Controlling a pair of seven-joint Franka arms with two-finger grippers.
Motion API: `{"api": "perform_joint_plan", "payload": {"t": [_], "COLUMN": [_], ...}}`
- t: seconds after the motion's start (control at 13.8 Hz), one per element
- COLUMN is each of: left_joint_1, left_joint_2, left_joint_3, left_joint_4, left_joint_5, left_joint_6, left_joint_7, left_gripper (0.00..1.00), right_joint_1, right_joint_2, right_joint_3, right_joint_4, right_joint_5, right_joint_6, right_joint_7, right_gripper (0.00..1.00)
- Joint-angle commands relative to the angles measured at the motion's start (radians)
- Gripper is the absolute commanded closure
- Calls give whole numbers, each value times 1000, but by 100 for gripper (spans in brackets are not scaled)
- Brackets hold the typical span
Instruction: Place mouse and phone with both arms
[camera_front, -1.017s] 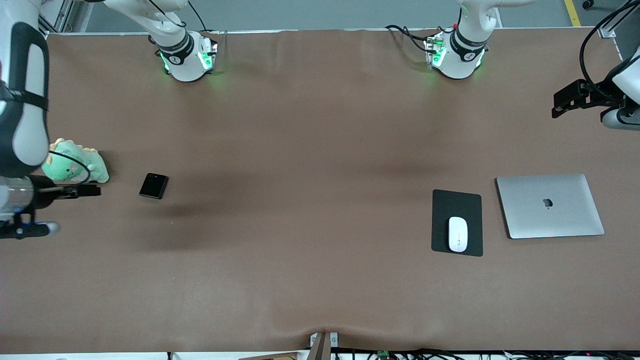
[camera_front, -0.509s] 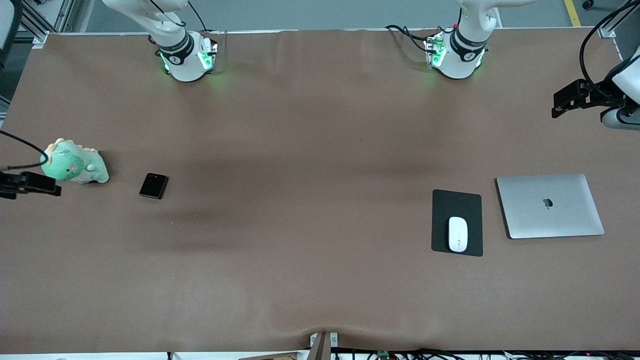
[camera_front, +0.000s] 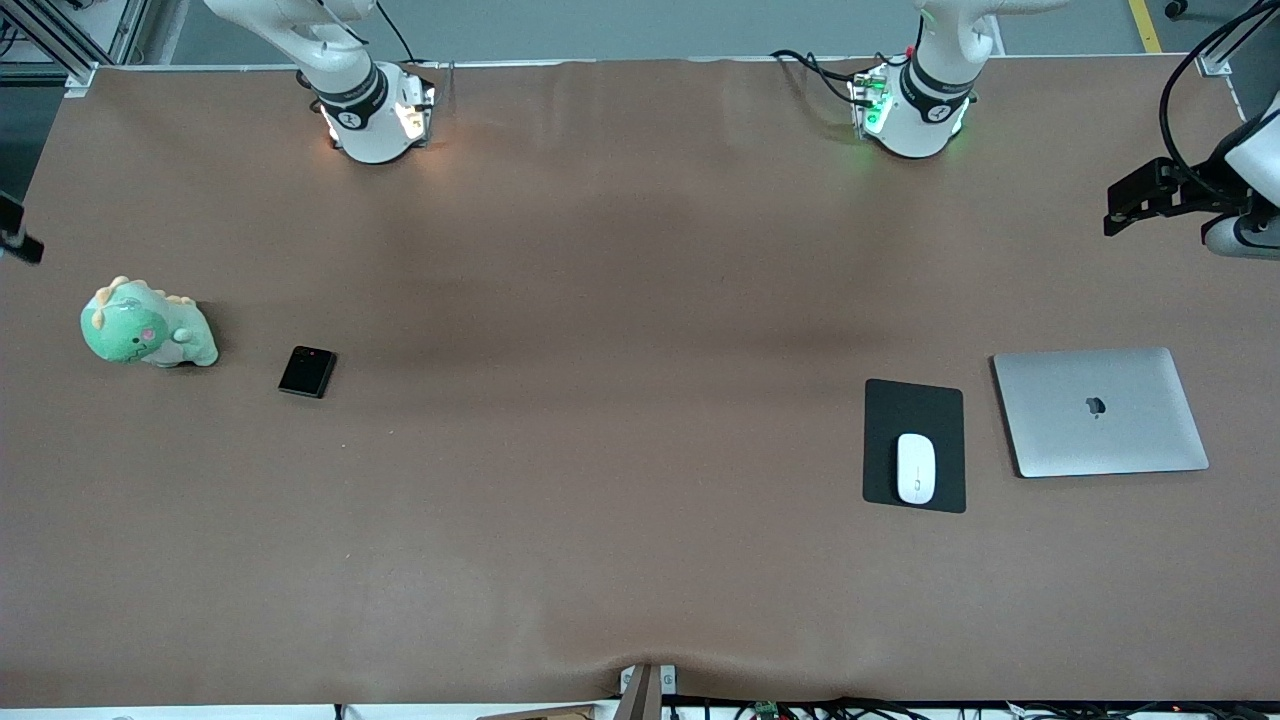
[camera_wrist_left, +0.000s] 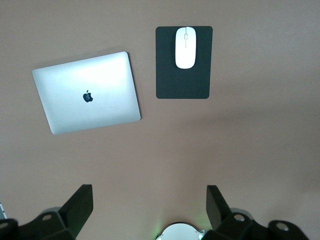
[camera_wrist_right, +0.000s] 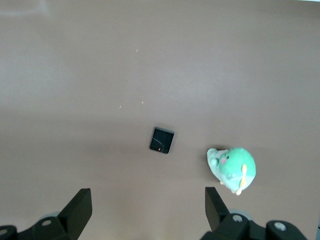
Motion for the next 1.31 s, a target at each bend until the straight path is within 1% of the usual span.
{"api": "perform_joint_plan", "payload": {"t": [0.0, 0.15, 0.22, 0.29, 0.58, 0.8, 1.24], "left_joint_1": [4, 4, 4, 4, 4, 3, 0], "left_joint_2": [-18, -18, -20, -20, -20, -20, -14], "left_joint_3": [-2, -2, -2, -2, -2, -2, -2], "left_joint_4": [-8, -8, -8, -8, -6, -6, 5], "left_joint_5": [-10, -11, -11, -13, -20, -19, -20], "left_joint_6": [-4, -4, -4, -4, -2, -2, -1], "left_joint_7": [13, 14, 14, 13, 13, 11, -7], "left_gripper": [0, 0, 0, 0, 0, 0, 0], "right_joint_1": [23, 40, 30, 25, 16, 16, -1], "right_joint_2": [-152, -210, -241, -243, -237, -238, -235], "right_joint_3": [5, 8, 7, 4, 4, 4, 2], "right_joint_4": [-250, -430, -499, -527, -520, -491, -486], "right_joint_5": [-13, -16, -16, -16, -33, -35, -44], "right_joint_6": [58, 191, 243, 257, 253, 245, 248], "right_joint_7": [-5, -4, -1, -1, -2, -2, -4], "right_gripper": [0, 0, 0, 0, 0, 0, 0]}}
